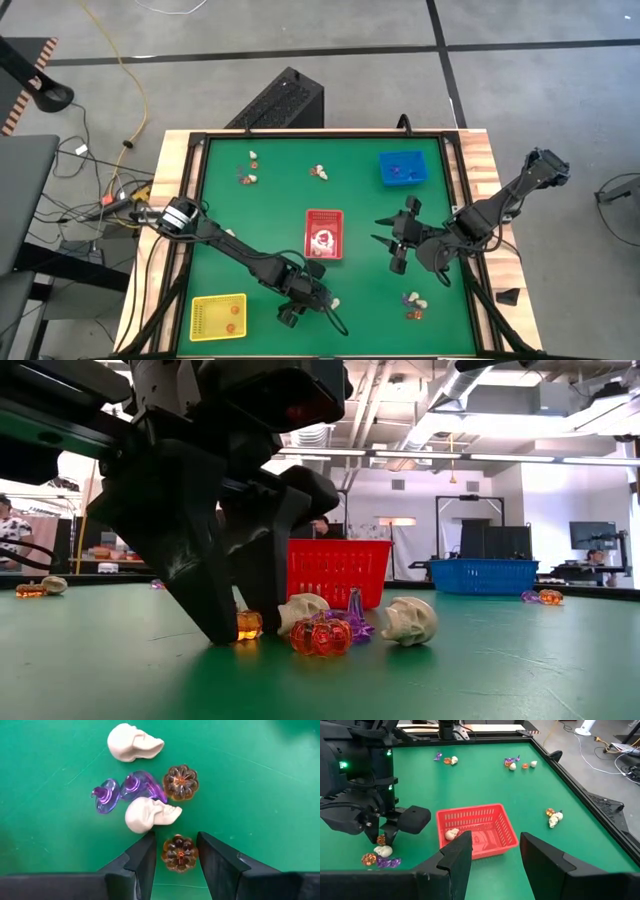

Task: Sort Halloween decoration

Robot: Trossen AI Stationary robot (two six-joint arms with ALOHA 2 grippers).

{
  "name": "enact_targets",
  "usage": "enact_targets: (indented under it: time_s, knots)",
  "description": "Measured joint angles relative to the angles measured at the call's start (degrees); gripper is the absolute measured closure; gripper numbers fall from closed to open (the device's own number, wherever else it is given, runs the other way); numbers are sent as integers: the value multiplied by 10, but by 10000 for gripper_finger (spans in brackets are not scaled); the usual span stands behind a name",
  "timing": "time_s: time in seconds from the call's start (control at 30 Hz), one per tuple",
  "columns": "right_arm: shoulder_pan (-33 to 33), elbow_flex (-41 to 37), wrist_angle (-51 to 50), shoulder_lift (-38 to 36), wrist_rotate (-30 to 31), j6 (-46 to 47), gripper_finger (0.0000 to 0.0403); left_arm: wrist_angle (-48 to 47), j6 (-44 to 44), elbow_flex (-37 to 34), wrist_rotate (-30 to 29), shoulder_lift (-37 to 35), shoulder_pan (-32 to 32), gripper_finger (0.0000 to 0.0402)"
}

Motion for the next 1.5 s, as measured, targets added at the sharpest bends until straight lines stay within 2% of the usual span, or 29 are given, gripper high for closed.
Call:
enact_targets:
  time_s: [0.37,0.63,0.8,0.93,1.13,1.23,1.33,1.5]
  knots:
    - [0,0,-1,0,0,0,207,-18,-9,0,-3,0,4,272]
    - [0,0,-1,0,0,0,207,-22,-9,0,-5,0,5,335]
    - [0,0,-1,0,0,0,207,-74,-9,29,6,1,5,343]
    - [0,0,-1,0,0,0,207,-160,-9,52,-10,-22,5,344]
    - [0,0,-2,0,-1,0,207,-185,-32,57,-32,-98,2,344]
    - [0,0,-2,0,-1,0,207,-223,-58,57,-30,-136,-2,344]
    - [0,0,-2,0,-2,1,207,-276,-105,58,-3,-177,-10,343]
    - [0,0,-1,0,-13,5,207,-359,-253,42,70,-231,-42,343]
